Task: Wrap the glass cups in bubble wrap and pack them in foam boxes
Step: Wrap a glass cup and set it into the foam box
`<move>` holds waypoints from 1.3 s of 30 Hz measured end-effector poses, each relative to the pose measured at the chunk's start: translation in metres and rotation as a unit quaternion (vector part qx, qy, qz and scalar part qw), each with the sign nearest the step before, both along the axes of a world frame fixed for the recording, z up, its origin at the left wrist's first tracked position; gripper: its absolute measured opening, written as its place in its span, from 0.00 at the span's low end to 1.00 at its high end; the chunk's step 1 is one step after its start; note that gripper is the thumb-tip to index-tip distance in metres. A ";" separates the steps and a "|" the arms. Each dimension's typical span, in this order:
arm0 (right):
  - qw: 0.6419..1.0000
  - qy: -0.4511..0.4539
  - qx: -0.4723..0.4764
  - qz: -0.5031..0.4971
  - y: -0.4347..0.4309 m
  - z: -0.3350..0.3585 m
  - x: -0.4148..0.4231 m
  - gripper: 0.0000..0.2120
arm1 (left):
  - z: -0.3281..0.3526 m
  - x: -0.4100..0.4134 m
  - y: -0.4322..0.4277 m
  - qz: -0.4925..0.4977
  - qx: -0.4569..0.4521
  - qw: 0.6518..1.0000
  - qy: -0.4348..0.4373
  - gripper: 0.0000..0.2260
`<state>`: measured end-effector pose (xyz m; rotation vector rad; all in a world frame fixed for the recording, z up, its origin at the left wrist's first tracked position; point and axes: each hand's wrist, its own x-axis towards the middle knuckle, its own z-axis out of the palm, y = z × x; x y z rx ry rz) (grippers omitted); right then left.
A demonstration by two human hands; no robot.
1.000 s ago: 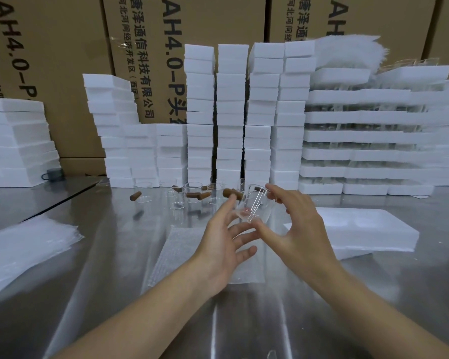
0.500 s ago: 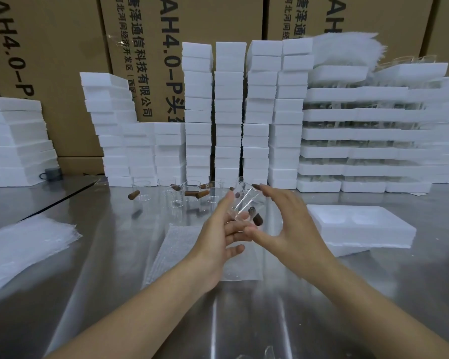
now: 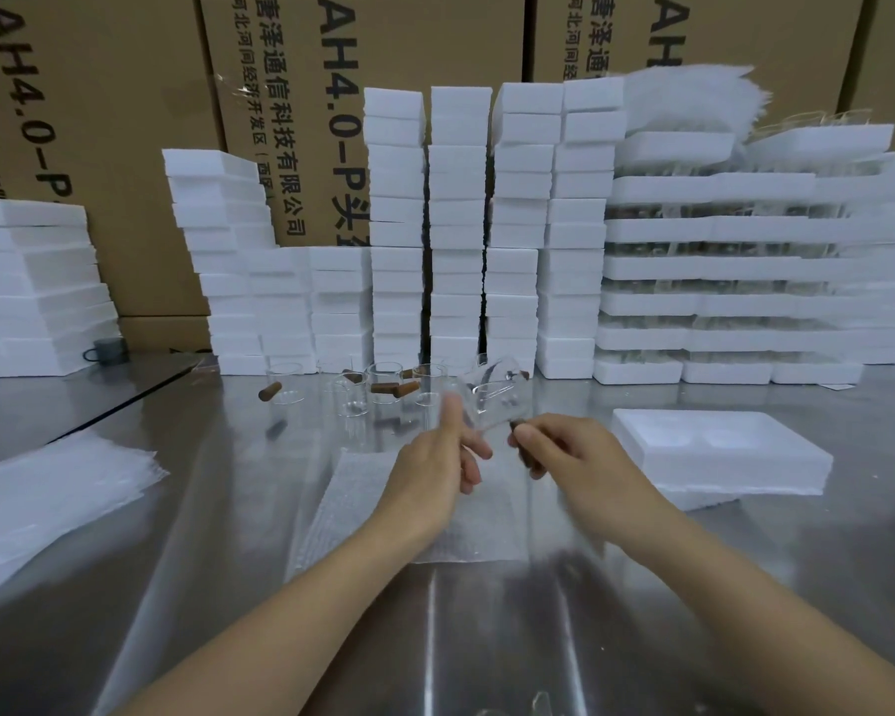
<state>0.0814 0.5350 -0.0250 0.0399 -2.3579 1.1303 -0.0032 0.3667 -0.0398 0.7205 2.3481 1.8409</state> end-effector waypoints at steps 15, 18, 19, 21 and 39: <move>0.995 -0.049 -0.057 -0.071 0.008 -0.007 -0.005 0.15 | -0.013 -0.014 -0.012 0.023 -0.357 0.915 0.188 0.18; 0.996 -0.043 -0.030 -0.079 0.008 -0.006 -0.005 0.16 | -0.014 -0.016 -0.011 0.043 -0.343 0.916 0.202 0.11; 0.996 -0.041 -0.014 -0.079 0.007 -0.005 -0.004 0.16 | -0.013 -0.016 -0.011 0.058 -0.331 0.919 0.207 0.09; 0.996 -0.045 0.020 -0.075 0.006 -0.006 -0.004 0.17 | -0.011 -0.016 -0.011 0.096 -0.282 0.930 0.215 0.08; 0.977 -0.069 0.164 -0.113 0.001 -0.008 0.004 0.10 | 0.001 0.005 -0.002 0.065 -0.021 0.897 0.437 0.06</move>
